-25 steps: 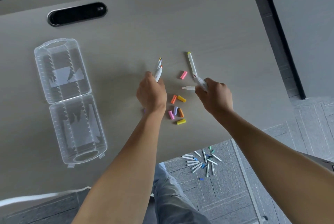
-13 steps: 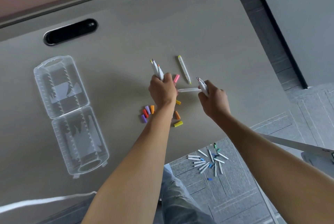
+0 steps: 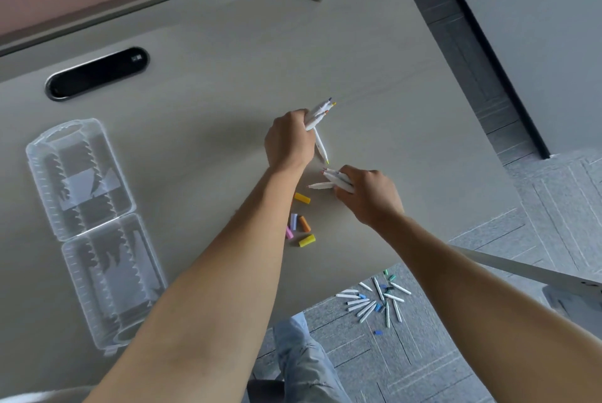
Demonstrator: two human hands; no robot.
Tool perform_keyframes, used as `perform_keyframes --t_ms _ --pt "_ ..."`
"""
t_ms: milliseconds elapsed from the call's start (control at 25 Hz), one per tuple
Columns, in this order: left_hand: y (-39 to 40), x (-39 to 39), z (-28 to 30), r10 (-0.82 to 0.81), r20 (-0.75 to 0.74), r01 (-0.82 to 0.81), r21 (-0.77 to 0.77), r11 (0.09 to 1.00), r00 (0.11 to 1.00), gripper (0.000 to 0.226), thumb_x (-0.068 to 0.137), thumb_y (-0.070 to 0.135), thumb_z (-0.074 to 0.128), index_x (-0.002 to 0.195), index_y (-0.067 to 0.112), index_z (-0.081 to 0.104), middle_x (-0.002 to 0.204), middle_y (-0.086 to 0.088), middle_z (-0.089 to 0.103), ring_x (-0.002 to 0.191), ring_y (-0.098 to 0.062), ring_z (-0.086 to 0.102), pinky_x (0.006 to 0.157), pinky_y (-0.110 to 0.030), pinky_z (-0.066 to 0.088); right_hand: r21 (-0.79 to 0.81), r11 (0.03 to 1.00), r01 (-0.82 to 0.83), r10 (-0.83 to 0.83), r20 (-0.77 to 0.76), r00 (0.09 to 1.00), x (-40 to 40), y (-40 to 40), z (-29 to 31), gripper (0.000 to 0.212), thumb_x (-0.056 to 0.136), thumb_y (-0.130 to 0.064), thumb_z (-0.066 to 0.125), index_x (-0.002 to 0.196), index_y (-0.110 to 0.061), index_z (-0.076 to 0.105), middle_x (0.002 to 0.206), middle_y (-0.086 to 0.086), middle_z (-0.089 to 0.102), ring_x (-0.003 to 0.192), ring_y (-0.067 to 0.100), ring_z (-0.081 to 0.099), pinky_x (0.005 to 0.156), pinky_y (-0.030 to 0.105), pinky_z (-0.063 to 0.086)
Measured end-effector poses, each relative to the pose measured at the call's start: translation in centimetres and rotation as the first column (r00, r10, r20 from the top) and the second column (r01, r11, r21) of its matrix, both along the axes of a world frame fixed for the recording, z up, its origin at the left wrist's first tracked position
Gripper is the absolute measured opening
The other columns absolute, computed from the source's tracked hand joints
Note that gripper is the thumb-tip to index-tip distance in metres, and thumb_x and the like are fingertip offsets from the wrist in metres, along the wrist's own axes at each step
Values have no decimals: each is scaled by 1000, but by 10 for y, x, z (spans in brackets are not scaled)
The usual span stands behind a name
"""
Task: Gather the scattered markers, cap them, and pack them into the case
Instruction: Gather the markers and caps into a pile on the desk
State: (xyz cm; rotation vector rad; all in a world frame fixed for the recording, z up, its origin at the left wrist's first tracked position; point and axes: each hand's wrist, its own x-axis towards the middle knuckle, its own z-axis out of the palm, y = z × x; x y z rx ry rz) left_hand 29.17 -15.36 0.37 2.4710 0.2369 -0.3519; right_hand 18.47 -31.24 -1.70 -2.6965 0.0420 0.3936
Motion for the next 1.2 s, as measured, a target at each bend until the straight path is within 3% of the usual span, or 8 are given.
perform_keyframes --t_ms 160,400,600,760,840,1000,1120,1200 --pt "-6 4 -1 -126 11 124 107 986 992 13 88 8 56 78 15 54 86 -10 70 76 -35 57 62 -32 36 21 994 105 -105 8 994 -11 -9 -1 18 91 -38 66 96 -20 65 72 4 65 69 38 59 53 33 37" --pt "-16 3 -12 -111 21 107 134 985 994 24 80 -2 51 68 15 40 81 -10 67 74 -37 52 61 -32 32 64 972 228 -228 -4 974 -20 -16 0 15 91 -33 67 95 -20 64 70 5 63 68 37 57 55 35 42" --pt "-26 11 -16 -96 31 90 154 984 995 16 84 5 57 76 18 52 89 -9 72 80 -35 60 62 -32 34 28 951 309 -309 3 951 -20 -18 -2 16 92 -34 66 92 -19 63 64 -1 52 63 33 48 53 33 33" --pt "-34 8 -1 56 97 -65 86 994 994 12 88 21 59 79 16 53 91 -10 72 86 -36 64 64 -33 36 79 900 429 -428 -30 903 -21 -15 6 33 90 -35 64 70 -12 50 55 2 51 57 33 51 50 34 33" --pt "-38 -2 15 179 84 -180 -7 984 980 20 87 32 60 85 12 60 89 -9 71 81 -35 61 65 -33 36 173 831 528 -524 -73 849 -19 -12 16 31 83 -30 62 63 -9 51 47 1 54 48 20 54 47 32 38" --pt "-26 -35 41 400 -66 -405 -197 893 914 29 82 42 61 77 13 64 72 -3 67 69 -29 59 61 -32 43 282 749 600 -598 -101 795 -16 3 47 34 76 -21 63 54 -7 40 37 -4 44 40 13 32 43 28 30" --pt "6 -66 55 505 -158 -529 -298 795 848 25 79 37 65 69 14 61 60 1 59 63 -28 59 53 -28 37 342 731 591 -581 -143 801 -16 22 69 28 79 -19 56 62 3 55 44 8 61 39 15 48 44 26 42" --pt "30 -89 59 542 -187 -571 -344 745 819 29 73 41 68 72 12 64 59 2 60 59 -24 60 50 -26 42 456 641 617 -602 -200 773 -15 38 78 22 82 -16 55 71 1 61 55 15 67 42 20 60 43 33 48"
